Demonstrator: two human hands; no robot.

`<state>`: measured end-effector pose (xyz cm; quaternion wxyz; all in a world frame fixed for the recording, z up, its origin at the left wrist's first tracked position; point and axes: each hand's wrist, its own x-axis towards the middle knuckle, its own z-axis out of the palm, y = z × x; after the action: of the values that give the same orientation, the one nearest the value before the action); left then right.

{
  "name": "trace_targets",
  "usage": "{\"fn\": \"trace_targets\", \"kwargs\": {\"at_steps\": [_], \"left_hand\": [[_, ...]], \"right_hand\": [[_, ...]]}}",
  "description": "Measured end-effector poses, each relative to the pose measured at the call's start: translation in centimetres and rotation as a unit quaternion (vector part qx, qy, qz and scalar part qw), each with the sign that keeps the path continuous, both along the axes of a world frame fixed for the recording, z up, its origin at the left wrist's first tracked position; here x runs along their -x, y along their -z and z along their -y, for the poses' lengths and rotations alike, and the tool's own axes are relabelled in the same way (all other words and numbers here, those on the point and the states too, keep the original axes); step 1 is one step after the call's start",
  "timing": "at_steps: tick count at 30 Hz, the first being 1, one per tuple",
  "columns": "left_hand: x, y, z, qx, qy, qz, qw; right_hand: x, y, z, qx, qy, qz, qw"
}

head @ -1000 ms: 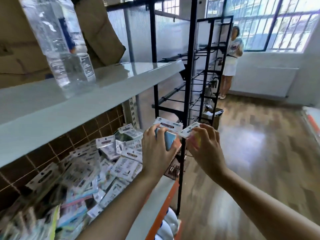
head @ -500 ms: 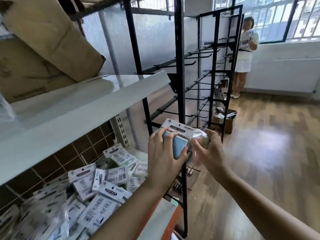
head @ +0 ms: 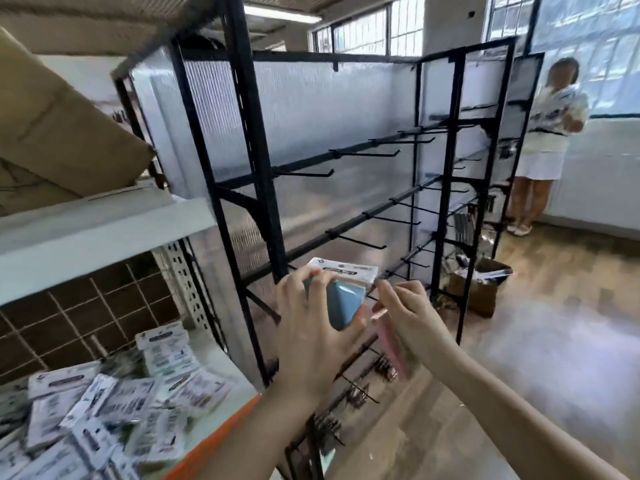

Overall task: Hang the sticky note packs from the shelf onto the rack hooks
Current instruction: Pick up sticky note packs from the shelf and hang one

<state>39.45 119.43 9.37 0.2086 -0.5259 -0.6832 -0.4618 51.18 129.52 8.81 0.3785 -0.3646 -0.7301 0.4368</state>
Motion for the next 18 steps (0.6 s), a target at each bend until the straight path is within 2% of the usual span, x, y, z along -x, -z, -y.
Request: {"fn": "trace_targets", "kwargs": {"at_steps": [3, 7, 12, 14, 18], "left_hand": [[-1.2, -0.5, -2.3, -0.014, -0.018, -0.016, 1.000], [-1.8, -0.8, -4.9, -0.009, -0.020, -0.037, 0.999], [-0.8, -1.4, -8.5, -0.058, -0.067, -0.108, 0.990], [0.0, -1.5, -9.9, -0.066, -0.085, -0.131, 0.986], [1.2, -1.7, -12.3, -0.054, -0.062, -0.103, 0.991]], "right_hand": [[-1.7, -1.1, -2.3, -0.043, -0.042, 0.024, 0.998], [-2.4, -2.9, -4.5, -0.055, -0.102, -0.041, 0.992], [-1.4, -5.9, -7.3, 0.031, -0.177, -0.134, 0.975], [-0.4, -6.3, -8.7, 0.009, -0.198, -0.142, 0.970], [2.3, -6.8, -12.5, -0.031, -0.224, -0.158, 0.961]]}}
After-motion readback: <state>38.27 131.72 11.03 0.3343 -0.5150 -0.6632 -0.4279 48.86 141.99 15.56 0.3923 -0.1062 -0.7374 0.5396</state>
